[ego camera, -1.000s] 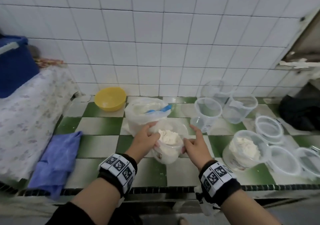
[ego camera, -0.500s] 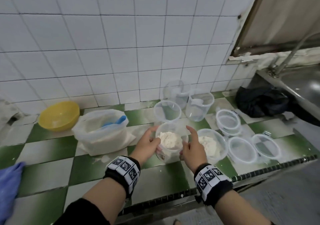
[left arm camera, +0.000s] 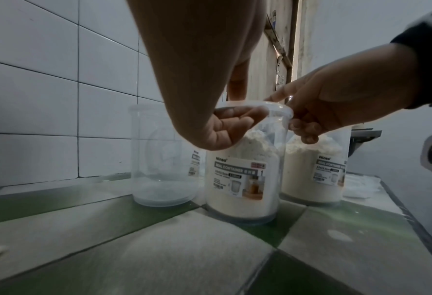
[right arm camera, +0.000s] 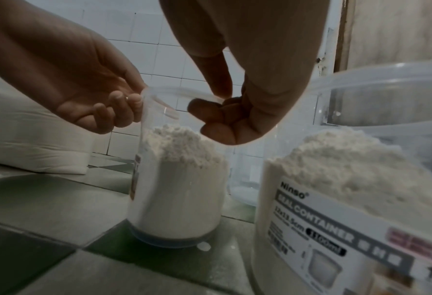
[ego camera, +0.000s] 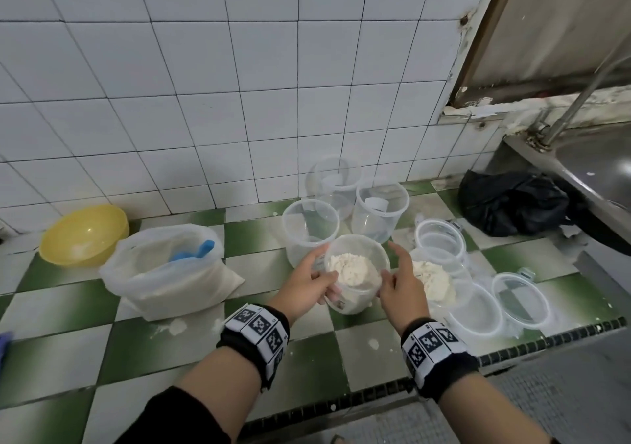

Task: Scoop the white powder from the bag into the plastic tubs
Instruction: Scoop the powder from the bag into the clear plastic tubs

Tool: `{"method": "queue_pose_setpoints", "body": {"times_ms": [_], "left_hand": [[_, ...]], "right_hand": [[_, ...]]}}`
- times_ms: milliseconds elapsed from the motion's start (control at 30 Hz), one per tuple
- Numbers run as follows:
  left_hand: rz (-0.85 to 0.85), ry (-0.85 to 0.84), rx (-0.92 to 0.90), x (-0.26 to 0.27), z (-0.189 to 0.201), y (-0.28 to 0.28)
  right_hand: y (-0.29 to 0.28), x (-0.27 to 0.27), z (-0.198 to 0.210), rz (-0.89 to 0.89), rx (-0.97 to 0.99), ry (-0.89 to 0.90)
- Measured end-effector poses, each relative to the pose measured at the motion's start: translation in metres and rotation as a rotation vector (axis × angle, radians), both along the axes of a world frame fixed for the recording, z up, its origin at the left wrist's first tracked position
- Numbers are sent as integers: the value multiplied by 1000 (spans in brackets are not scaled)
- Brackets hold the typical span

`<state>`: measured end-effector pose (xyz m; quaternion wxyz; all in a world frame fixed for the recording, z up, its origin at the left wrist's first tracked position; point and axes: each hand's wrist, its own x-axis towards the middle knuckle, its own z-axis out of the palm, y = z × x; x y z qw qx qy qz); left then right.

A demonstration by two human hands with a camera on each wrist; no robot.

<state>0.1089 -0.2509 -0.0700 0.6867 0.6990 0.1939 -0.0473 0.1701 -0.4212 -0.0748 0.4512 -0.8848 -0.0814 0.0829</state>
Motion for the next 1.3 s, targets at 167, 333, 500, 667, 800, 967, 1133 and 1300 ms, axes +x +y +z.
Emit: {"method": "queue_pose_setpoints", "body": {"times_ms": [167,333,500,667,800,967,1133,1300], "left_hand": [[18,-19,2,6,-5,-2],[389,5,184,1,-12,15],[527,60,70,17,1,39],[446,108,-25,38,3,47],[442,93,-28,34,2,50],[396,41,24,1,7,59],[366,-17,22,-53,25,69],[317,29,-27,-125,32,91]], "right_hand": [[-1,6,0,-27,-23,-3],[6,0,8,-88,51,3],[24,-8,18,14,139,45],[46,-12,31,119,330,269],[57,-11,38,166,366,352],[72,-14,35,193,331,395],[96,-35,32,249,348,404],[123,-76,20,370,340,385]]}}
